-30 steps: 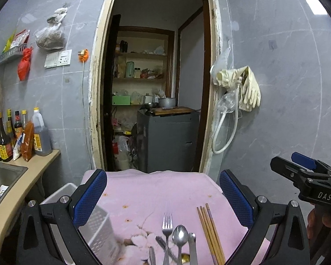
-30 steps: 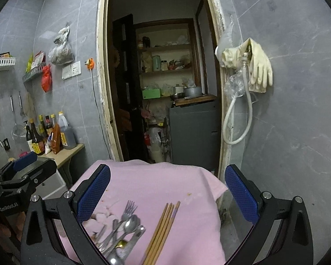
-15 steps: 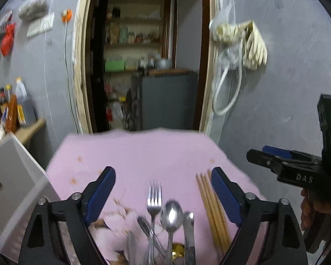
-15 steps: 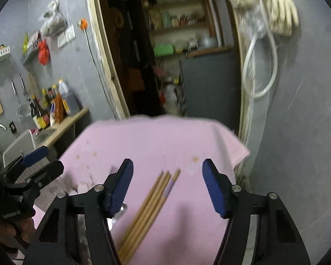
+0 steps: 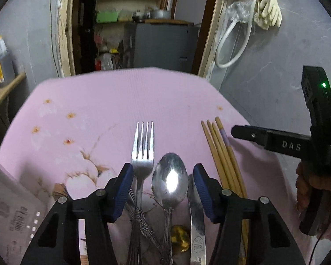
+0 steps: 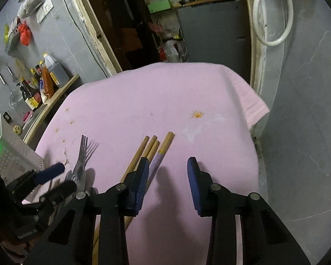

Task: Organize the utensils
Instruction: 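Move the left tool to the forks while the right tool approaches a lone chopstick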

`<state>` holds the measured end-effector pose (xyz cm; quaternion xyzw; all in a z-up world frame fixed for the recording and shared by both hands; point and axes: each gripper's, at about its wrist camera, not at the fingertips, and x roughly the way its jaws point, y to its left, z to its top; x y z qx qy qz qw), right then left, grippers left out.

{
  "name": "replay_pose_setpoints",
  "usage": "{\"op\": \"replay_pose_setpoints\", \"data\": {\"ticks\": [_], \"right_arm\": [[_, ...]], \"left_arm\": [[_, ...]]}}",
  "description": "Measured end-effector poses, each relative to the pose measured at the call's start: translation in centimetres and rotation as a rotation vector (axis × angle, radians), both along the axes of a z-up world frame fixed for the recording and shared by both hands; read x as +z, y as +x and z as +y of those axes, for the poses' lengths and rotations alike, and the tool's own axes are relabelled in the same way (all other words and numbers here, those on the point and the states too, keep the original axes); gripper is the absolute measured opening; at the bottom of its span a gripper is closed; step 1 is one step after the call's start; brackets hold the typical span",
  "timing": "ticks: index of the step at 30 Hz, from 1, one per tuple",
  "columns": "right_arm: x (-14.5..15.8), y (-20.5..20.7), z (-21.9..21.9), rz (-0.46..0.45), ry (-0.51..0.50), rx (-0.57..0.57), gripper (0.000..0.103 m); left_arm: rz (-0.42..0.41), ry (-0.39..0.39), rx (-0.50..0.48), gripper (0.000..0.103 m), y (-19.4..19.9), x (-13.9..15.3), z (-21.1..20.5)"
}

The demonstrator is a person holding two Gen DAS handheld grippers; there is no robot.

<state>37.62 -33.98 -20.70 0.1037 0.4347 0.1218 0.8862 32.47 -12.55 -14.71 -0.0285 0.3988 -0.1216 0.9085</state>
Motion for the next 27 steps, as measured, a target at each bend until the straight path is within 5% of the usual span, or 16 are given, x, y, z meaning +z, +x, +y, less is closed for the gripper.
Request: {"op": "replay_pose_setpoints", "data": {"ticks": [11, 17, 24, 27], "right_arm": [[-0.8, 1.5, 2.9, 0.068, -0.14, 0.025, 0.032], [-0.1, 1.2, 4.3, 0.178, -0.274, 0.035, 0.032], [1.0, 0.8, 4.7, 0.27, -0.308, 0.032, 0.028], [1.2, -0.4, 4.2, 0.297, -0.276, 0.023, 0.018]], "left_arm": [[0.062, 0.01, -0.021, 0.053, 0.5, -0.7, 0.3], [0.074, 0.03, -0.046, 0.046, 0.2, -0.7, 0.2], [0.123, 0.014, -0.054, 0.032, 0.0, -0.6, 0.8], [0.152, -0.03, -0.066, 0.031, -0.2, -0.6, 1.1]]}}
